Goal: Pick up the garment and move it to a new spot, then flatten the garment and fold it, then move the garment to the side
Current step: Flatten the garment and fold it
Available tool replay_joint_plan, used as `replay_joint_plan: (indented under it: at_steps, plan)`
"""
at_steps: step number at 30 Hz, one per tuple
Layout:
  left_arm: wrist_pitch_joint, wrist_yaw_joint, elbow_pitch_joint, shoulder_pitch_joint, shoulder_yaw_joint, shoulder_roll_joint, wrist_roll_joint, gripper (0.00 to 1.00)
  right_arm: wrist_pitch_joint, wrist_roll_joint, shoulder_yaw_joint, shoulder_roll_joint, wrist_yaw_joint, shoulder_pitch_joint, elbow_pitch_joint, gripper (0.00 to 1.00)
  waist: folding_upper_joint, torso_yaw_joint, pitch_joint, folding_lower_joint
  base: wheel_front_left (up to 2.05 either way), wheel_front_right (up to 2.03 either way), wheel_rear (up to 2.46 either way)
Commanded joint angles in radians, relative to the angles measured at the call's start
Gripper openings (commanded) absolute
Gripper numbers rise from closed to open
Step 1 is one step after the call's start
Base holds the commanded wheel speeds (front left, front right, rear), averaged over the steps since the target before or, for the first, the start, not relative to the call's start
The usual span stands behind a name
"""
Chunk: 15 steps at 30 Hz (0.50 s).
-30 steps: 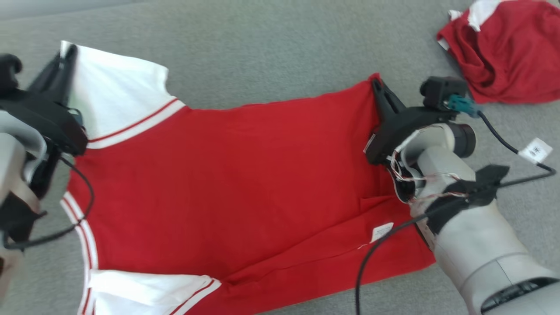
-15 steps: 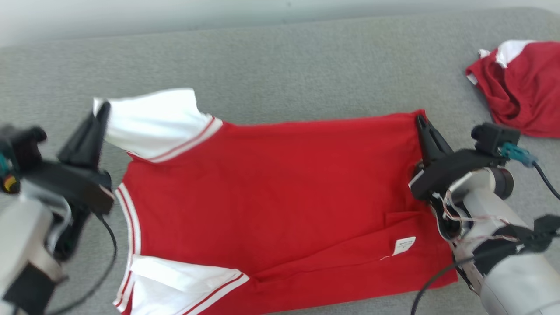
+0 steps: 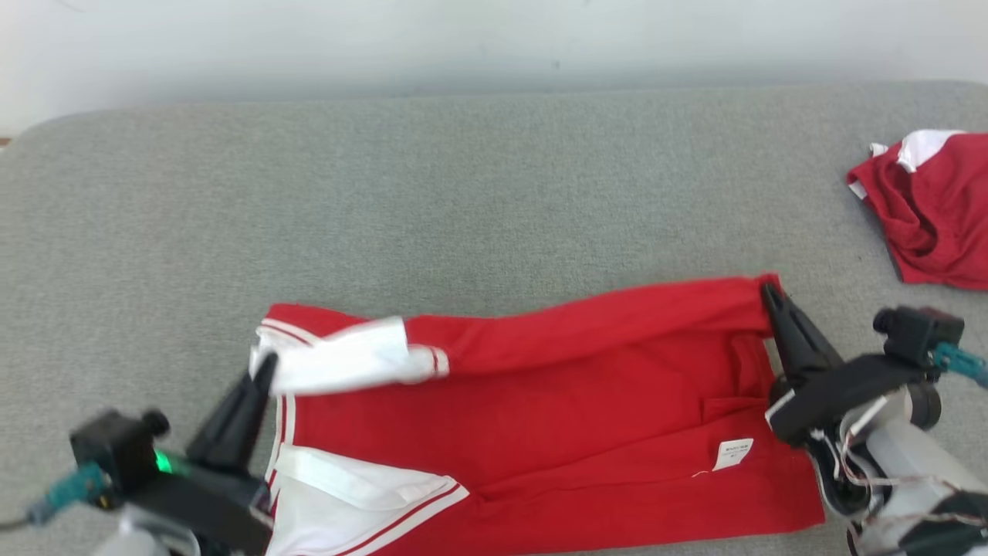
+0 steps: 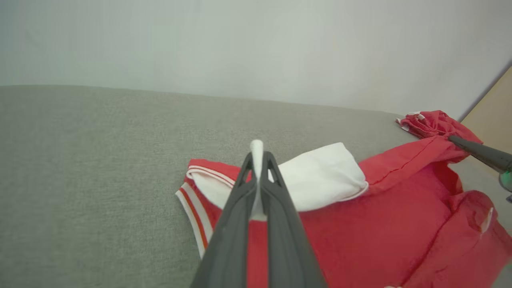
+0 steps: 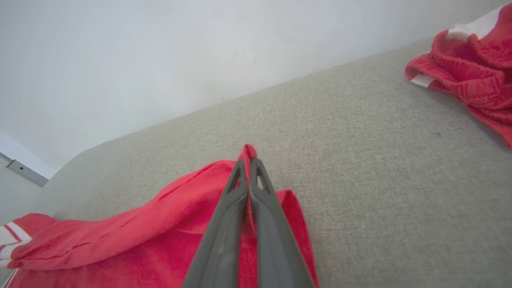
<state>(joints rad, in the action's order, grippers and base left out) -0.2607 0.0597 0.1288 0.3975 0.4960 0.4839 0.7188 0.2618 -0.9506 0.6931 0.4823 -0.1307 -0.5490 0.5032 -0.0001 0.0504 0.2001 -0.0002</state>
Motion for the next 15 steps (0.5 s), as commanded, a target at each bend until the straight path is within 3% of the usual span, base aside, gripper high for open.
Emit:
replay_joint_plan:
  at_steps: [1,10,15]
  plan:
    - [-0.004,0.003,-0.010,-0.046,-0.010,-0.009,-0.009,0.00,0.003,-0.023,0.010,0.016,0.000,0.035,-0.031,0.00,0.0001,0.011,-0.016,0.0002,0.00,0.00,0.00]
    - [-0.004,0.030,-0.012,-0.186,-0.117,-0.089,-0.056,0.00,0.003,-0.141,0.036,0.116,0.000,0.182,-0.177,0.00,0.0001,0.023,-0.048,0.0002,0.00,0.00,0.00]
    - [-0.004,0.048,0.035,-0.227,-0.126,-0.123,-0.086,0.00,0.004,-0.159,0.059,0.148,0.000,0.220,-0.181,0.00,0.0001,0.024,-0.062,0.0002,0.00,0.00,0.00]
